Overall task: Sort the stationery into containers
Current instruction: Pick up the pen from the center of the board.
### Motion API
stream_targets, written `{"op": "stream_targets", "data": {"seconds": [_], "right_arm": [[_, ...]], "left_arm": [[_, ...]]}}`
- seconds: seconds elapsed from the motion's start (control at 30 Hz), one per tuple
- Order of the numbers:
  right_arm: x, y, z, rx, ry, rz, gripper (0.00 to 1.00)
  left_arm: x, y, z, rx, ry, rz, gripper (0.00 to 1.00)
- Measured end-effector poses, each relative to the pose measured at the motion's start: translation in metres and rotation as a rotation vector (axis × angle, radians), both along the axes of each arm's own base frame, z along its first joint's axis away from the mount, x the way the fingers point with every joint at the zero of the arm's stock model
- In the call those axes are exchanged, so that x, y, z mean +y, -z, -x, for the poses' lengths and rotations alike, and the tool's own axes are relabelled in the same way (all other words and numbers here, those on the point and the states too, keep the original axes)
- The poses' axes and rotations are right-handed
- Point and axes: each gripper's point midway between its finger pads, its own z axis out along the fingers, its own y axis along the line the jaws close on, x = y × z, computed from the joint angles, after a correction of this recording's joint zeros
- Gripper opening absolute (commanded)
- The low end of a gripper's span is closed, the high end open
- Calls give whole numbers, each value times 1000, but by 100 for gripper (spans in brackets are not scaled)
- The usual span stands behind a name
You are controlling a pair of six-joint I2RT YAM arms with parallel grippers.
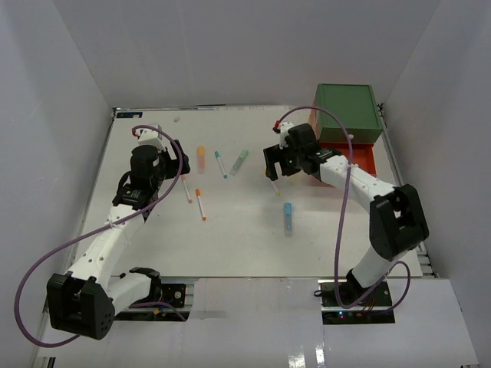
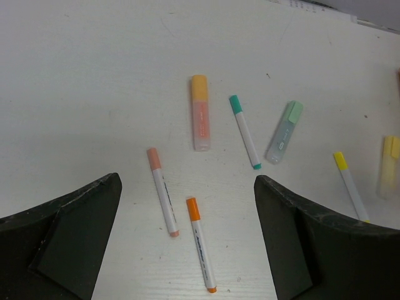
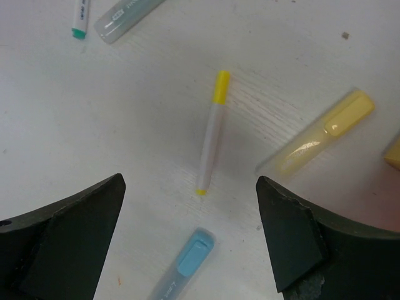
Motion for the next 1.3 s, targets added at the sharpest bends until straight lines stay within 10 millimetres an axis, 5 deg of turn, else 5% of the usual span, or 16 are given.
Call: {"op": "stream_targets", "data": {"seconds": [0.23,0.6,0.9,1.3], "right_arm": [[11,60,-23,148,17,95,84],[22,112,-28,248,21,165,65],[23,118,-30,205,65,248,51],[27,117,-29,170,113,261,13]], "left_arm": [[0,0,0,0,0,0,98],[0,0,0,0,2,1,98],[0,0,0,1,2,1,98],[-1,0,0,0,4,1,98]]}}
